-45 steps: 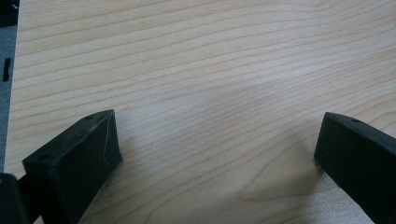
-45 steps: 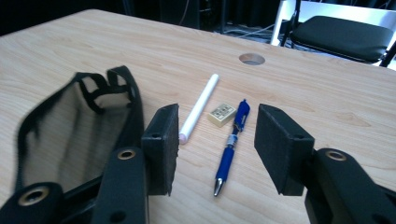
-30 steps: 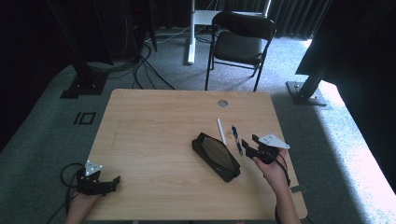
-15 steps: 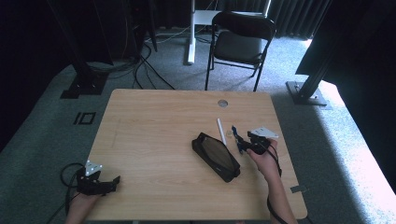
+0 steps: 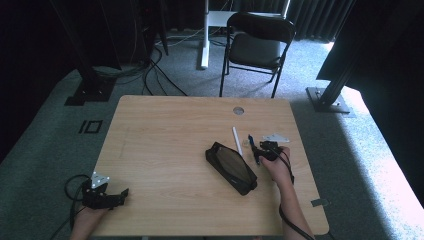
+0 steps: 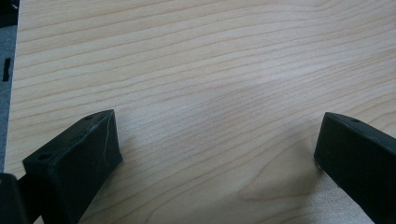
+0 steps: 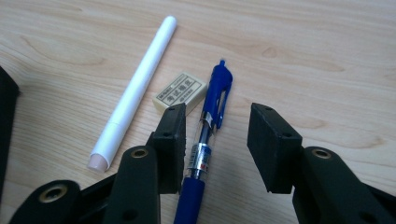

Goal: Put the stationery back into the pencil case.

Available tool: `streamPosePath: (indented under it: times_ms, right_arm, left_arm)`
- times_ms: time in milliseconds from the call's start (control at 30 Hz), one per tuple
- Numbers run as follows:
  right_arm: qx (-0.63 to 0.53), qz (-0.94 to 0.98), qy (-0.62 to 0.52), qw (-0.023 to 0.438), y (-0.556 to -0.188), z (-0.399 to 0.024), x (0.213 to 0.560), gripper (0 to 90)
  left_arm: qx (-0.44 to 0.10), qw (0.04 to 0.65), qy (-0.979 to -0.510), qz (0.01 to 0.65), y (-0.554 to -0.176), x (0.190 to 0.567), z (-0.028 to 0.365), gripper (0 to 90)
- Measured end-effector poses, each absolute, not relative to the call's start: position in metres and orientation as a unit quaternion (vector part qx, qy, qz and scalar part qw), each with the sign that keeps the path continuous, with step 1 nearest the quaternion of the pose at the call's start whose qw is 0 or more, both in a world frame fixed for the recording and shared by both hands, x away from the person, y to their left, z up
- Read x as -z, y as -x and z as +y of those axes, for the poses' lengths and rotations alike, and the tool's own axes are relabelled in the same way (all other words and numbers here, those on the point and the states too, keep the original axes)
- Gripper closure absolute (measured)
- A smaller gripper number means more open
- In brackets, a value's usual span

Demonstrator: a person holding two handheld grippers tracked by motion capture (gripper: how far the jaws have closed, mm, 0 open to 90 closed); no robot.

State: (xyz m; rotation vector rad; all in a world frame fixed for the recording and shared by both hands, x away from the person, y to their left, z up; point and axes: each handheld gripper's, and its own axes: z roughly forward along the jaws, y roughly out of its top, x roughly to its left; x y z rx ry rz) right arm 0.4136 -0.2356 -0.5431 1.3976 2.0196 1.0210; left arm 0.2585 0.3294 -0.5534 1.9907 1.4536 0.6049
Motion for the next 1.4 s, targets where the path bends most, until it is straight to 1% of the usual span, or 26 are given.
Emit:
streamPosePath:
  times_ms: [133,333,433,500,600,667,867,1033,1200,1400]
  right_arm:
    - [-0.367,0.735,-0.518,0.238,-0.4161,-0.2333,0.5476,61.0]
    - [-0.357,0.736,-0.526,0.233,-0.4188,-0.2303,0.5514,63.3]
    - [-0.351,0.736,-0.529,0.235,-0.4194,-0.2285,0.5526,65.8]
    - [-0.346,0.736,-0.529,0.241,-0.4196,-0.2279,0.5524,68.8]
    - [-0.345,0.733,-0.534,0.242,-0.42,-0.2277,0.5523,69.7]
    - [-0.342,0.726,-0.543,0.247,-0.4207,-0.2286,0.5525,73.0]
    - [-0.333,0.719,-0.558,0.248,-0.4217,-0.2282,0.5511,74.5]
    - [-0.331,0.711,-0.569,0.248,-0.4224,-0.2274,0.5505,79.4]
    - [-0.329,0.71,-0.572,0.246,-0.4233,-0.2277,0.5498,79.6]
    - [-0.341,0.696,-0.587,0.232,-0.4228,-0.2339,0.5438,79.6]
  left_arm:
    - [-0.228,0.297,-0.749,0.547,-0.2585,0.5535,0.3294,0.5]
    - [-0.228,0.297,-0.749,0.547,-0.2585,0.5534,0.3294,0.5]
    - [-0.228,0.297,-0.749,0.547,-0.2585,0.5534,0.3294,0.5]
    - [-0.228,0.297,-0.749,0.547,-0.2585,0.5535,0.3294,0.5]
    - [-0.228,0.297,-0.749,0.547,-0.2585,0.5535,0.3294,0.5]
    - [-0.228,0.297,-0.749,0.547,-0.2585,0.5535,0.3294,0.5]
    - [-0.228,0.297,-0.749,0.547,-0.2585,0.5535,0.3294,0.5]
    - [-0.228,0.297,-0.749,0.547,-0.2585,0.5535,0.3294,0.5]
    - [-0.228,0.297,-0.749,0.547,-0.2585,0.5534,0.3295,0.5]
    - [-0.228,0.297,-0.749,0.547,-0.2585,0.5534,0.3295,0.5]
